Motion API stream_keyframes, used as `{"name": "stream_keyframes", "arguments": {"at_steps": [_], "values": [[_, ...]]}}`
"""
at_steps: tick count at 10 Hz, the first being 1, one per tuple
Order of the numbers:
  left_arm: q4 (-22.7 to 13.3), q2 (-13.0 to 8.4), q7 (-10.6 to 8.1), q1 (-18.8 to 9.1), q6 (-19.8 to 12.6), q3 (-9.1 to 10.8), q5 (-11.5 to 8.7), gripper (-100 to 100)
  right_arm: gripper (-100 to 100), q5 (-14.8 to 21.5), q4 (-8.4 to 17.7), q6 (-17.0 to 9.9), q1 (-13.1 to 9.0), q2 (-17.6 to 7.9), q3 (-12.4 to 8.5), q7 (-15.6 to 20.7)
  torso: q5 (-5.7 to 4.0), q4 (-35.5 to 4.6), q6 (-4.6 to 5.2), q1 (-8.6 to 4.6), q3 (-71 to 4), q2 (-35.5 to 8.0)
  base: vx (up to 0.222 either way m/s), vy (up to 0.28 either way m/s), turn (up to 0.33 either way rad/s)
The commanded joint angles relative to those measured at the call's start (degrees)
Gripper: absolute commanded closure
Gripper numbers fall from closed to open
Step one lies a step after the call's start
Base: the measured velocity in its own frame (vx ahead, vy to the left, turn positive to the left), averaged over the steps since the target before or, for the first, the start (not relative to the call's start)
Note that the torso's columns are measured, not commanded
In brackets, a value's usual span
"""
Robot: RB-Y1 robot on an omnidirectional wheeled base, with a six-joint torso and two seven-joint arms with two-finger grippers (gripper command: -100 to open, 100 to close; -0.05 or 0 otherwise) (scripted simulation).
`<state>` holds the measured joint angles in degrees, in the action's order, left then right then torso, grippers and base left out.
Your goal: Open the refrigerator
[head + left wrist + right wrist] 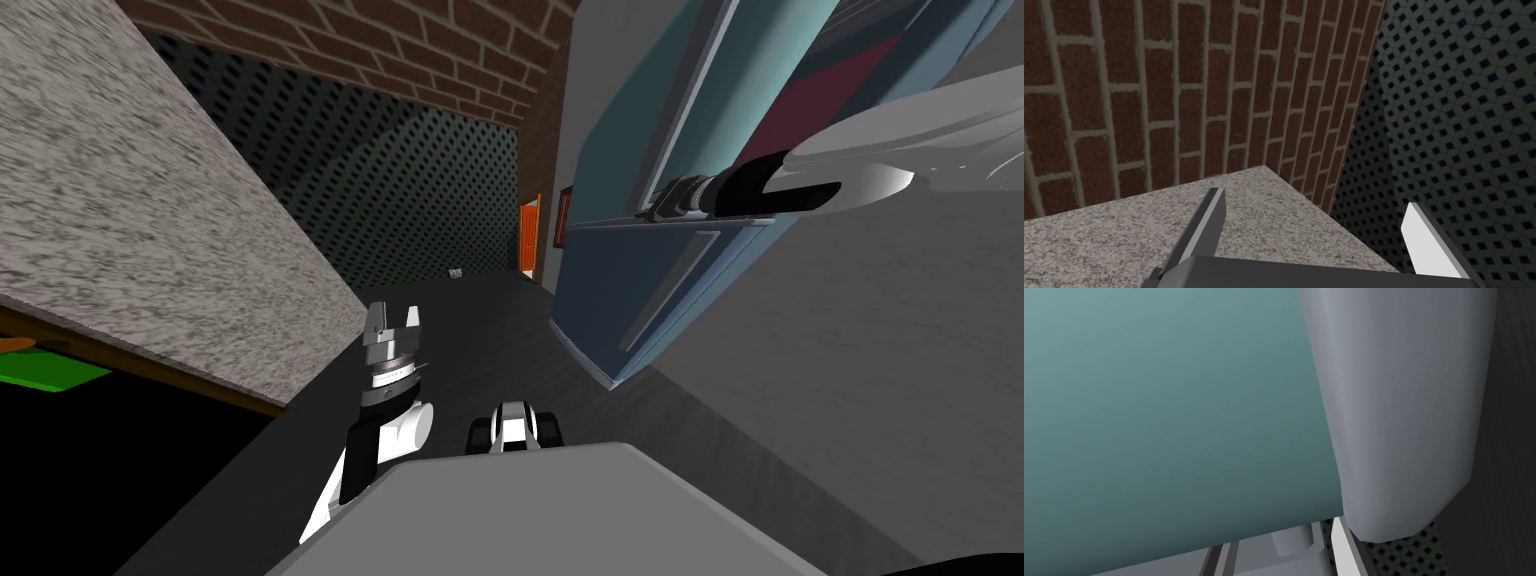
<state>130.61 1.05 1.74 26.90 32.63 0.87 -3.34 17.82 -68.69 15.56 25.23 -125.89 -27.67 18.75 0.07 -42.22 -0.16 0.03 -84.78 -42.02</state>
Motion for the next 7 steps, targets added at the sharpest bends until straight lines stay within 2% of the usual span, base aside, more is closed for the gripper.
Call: {"name": "stream_keyframes", "arguments": {"at_steps": [1,3,4,6,7], "values": [[0.0,0.0,0.0,0.0,0.0,-0.01,0.0,0,100,-0.5,2.3,-0.5,1.7,-1.2,0.3,-0.7,0.12,0.1,-0.01,0.55,-0.1,0.2,0.145,0.316,-0.079],[0.0,0.0,0.0,0.0,0.0,-0.01,0.0,0,100,-0.9,5.2,-1.4,3.2,-2.6,1.4,-1.8,0.22,0.1,-0.26,0.14,-0.4,0.5,0.182,0.329,-0.084],[0.0,0.0,0.0,0.0,0.0,-0.01,0.0,0,100,-0.9,5.2,-1.4,3.2,-2.6,1.4,-1.8,0.25,0.2,-0.28,0.25,-0.5,0.6,0.115,0.319,-0.064],[0.0,0.0,0.0,0.0,0.0,-0.01,0.0,0,100,-1.2,8.0,-2.2,4.7,-4.0,2.5,-3.0,0.24,0.1,-0.39,0.15,-0.5,0.5,0.111,0.355,-0.071],[0.0,0.0,0.0,0.0,0.0,-0.01,0.0,0,100,-1.2,8.0,-2.2,4.7,-4.0,2.5,-3.0,0.28,0.1,-0.29,0.18,-0.5,0.5,0.122,0.278,-0.057]]}}
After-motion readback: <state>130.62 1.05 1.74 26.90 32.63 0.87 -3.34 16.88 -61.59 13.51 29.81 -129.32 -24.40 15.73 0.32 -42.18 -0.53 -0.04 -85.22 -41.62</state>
